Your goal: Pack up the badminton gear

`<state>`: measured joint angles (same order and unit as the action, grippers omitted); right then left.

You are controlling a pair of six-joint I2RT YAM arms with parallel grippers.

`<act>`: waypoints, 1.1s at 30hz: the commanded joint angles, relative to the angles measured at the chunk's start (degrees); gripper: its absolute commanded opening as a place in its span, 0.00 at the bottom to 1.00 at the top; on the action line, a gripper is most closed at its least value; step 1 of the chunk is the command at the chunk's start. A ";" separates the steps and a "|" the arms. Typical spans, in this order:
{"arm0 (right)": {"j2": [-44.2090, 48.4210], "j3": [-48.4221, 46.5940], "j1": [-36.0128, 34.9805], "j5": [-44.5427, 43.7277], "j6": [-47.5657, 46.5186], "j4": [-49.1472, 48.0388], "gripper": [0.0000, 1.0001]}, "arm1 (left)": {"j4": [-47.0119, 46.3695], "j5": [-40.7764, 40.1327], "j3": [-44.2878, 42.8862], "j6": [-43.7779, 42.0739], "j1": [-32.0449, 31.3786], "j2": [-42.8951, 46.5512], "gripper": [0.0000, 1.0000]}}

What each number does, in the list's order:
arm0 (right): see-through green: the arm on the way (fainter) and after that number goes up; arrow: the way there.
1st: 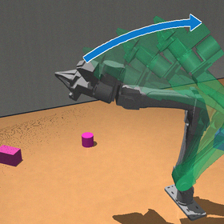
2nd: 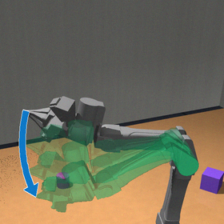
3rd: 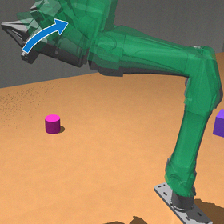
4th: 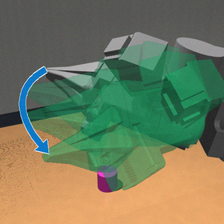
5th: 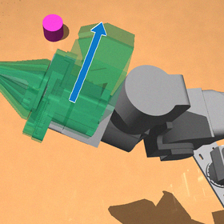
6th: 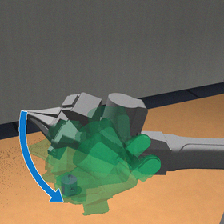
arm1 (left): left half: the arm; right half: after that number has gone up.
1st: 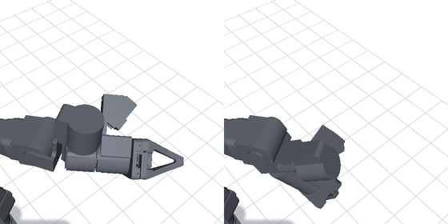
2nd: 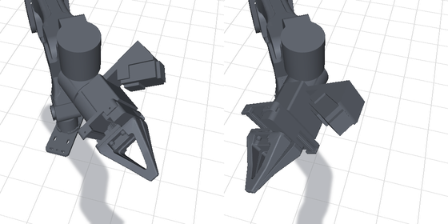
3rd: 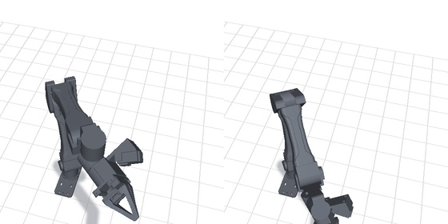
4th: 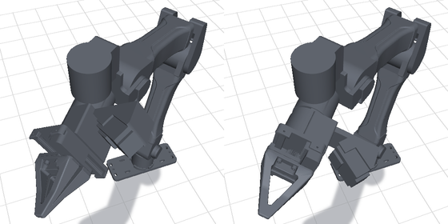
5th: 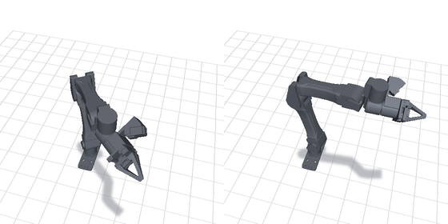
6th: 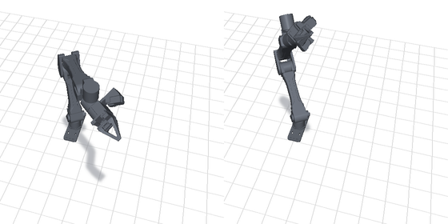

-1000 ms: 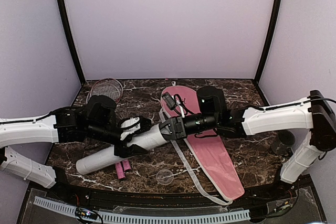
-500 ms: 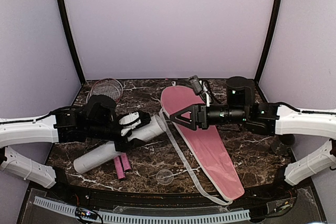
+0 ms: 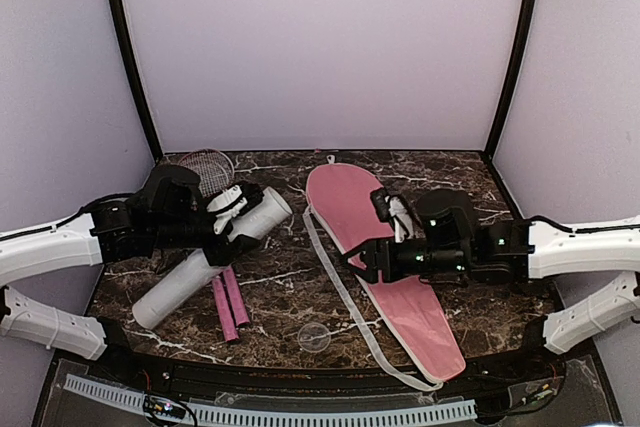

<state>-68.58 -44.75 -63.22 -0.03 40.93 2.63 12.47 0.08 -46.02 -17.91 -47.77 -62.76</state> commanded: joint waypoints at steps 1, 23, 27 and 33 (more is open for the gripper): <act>-6.60 0.56 -4.70 -5.72 4.10 1.35 0.59 | -0.60 -1.14 -1.44 0.39 0.13 1.70 0.59; -32.47 -12.69 -11.10 -6.46 2.39 8.81 0.31 | -0.53 -0.77 -1.66 -0.06 0.13 -0.21 0.59; -34.12 -13.34 -11.27 -6.27 2.05 9.44 0.28 | -0.56 -0.46 -1.70 -0.02 0.13 -0.34 0.59; -35.69 -13.83 -11.91 -5.68 1.80 9.64 0.25 | -0.61 -0.16 -1.68 0.07 0.13 -0.43 0.59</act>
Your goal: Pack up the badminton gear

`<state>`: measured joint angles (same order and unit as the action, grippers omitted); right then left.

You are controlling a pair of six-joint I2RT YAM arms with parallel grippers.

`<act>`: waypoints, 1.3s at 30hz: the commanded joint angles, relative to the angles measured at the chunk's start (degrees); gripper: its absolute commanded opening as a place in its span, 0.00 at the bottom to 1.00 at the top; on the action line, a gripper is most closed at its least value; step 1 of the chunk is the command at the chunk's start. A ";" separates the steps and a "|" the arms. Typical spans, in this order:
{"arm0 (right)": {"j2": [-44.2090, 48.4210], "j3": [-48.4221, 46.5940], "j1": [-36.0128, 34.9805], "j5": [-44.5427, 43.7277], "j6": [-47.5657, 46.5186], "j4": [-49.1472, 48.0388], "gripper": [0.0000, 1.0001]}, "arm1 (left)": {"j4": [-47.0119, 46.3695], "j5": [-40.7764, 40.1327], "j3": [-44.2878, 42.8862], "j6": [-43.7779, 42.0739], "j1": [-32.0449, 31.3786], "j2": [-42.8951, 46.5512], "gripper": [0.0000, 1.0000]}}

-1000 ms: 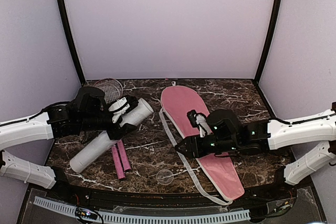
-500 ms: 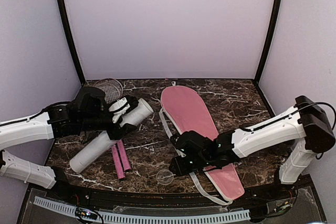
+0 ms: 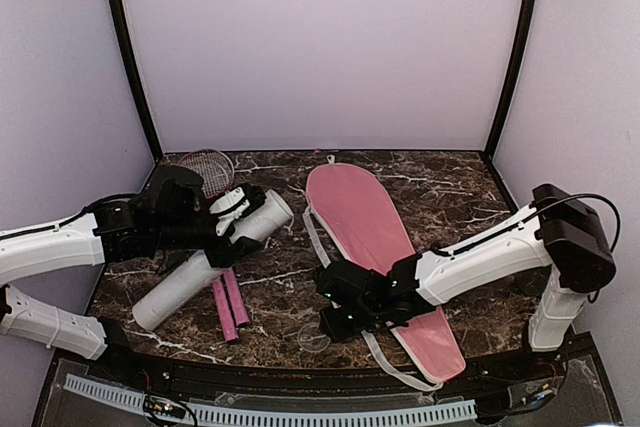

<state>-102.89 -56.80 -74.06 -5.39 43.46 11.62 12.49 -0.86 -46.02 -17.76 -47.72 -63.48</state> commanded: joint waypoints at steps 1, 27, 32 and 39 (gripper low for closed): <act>-1.74 -1.94 -1.15 -0.37 -0.75 0.75 0.25 | -0.56 0.78 -1.70 -0.06 0.09 0.29 0.59; 14.62 10.00 5.38 -3.05 1.58 -4.71 0.00 | -0.88 6.12 -1.44 -0.58 0.00 -0.68 0.59; 23.92 15.66 11.95 3.24 1.17 -9.40 0.00 | -0.92 9.58 -1.26 -1.07 -0.15 -0.51 0.59; 34.34 18.78 19.18 10.77 0.23 -12.47 0.00 | -1.08 12.73 -0.77 -2.07 -0.94 -0.06 0.59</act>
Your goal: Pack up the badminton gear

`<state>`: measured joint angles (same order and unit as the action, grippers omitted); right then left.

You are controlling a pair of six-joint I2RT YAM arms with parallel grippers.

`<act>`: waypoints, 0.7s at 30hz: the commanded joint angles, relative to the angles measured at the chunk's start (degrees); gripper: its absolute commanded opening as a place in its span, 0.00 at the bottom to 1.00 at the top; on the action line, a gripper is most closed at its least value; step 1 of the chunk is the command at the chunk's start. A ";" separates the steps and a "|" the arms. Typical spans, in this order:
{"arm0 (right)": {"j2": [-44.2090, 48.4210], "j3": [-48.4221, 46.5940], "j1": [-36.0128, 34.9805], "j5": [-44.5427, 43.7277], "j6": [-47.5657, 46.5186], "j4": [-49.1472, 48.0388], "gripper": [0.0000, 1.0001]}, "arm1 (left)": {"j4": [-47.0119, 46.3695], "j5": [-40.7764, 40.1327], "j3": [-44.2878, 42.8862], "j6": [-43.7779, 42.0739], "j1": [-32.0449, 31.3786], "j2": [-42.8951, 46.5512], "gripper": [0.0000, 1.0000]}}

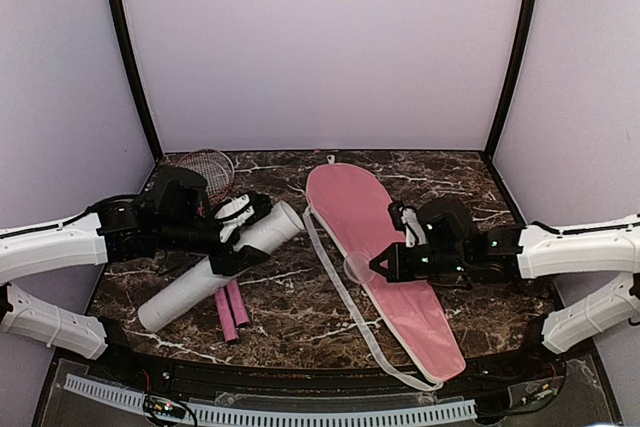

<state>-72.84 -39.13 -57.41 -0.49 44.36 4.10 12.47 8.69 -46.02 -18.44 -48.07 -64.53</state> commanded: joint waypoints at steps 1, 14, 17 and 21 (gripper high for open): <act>5.81 1.24 3.48 6.83 -0.61 -5.49 0.00 | -1.00 3.75 -0.71 -1.49 -0.69 0.98 0.59; 7.01 -3.23 4.89 13.09 0.43 -15.98 0.00 | -1.18 11.27 0.59 -3.91 -3.96 2.28 0.59; 3.54 -5.94 3.83 13.09 0.43 -16.15 0.00 | -0.96 11.67 0.52 -4.09 -4.30 2.10 0.59; 0.26 -10.01 1.16 18.19 -1.85 -14.73 0.00 | -0.93 12.11 0.42 -3.99 -4.48 1.87 0.59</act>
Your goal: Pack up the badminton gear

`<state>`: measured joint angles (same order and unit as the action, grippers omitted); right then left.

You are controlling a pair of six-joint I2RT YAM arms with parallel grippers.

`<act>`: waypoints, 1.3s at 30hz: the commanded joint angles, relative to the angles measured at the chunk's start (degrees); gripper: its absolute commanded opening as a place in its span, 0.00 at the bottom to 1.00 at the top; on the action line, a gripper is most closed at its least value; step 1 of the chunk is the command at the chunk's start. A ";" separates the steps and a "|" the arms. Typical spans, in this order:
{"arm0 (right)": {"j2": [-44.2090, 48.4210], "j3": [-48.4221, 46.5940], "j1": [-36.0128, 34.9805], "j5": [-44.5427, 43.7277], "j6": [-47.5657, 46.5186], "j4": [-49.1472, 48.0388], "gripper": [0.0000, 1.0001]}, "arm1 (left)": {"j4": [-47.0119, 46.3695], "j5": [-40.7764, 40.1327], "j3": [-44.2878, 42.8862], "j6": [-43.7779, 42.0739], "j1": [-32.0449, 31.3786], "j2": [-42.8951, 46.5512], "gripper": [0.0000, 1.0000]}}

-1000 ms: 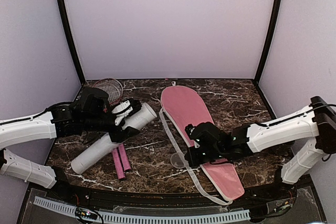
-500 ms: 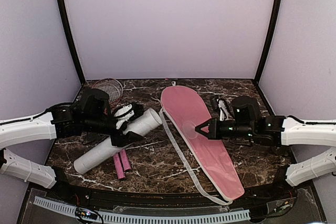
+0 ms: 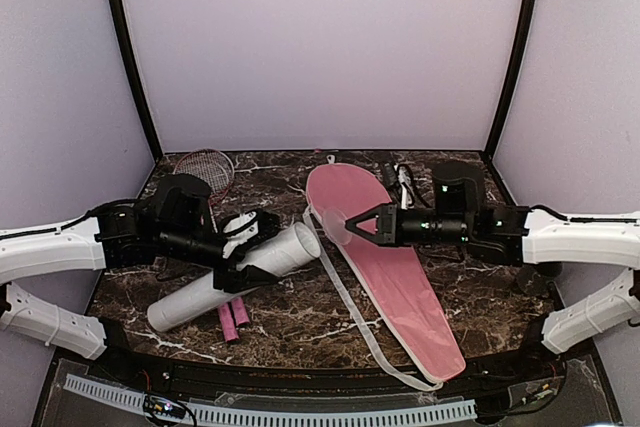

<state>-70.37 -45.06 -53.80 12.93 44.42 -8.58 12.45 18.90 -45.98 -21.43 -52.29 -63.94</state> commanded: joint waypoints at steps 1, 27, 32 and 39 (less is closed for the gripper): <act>-2.88 -4.54 -2.92 4.77 -1.91 -1.73 0.00 | -0.95 1.93 0.41 -0.92 -0.31 1.28 0.59; -8.60 -8.99 -6.53 0.70 -5.14 0.49 0.00 | -1.25 2.11 0.28 -0.49 -0.44 0.07 0.62; -9.11 -10.06 -7.31 -0.85 -5.76 1.19 0.00 | -1.24 1.67 0.19 -0.35 -0.44 -0.37 0.62; -10.23 -11.52 -8.87 -5.33 -6.45 3.84 0.00 | -1.34 -2.28 -0.22 0.67 -0.44 -1.17 0.62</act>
<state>-79.42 -54.19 -61.43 10.87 39.27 -5.78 12.47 18.44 -45.98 -21.41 -52.40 -64.95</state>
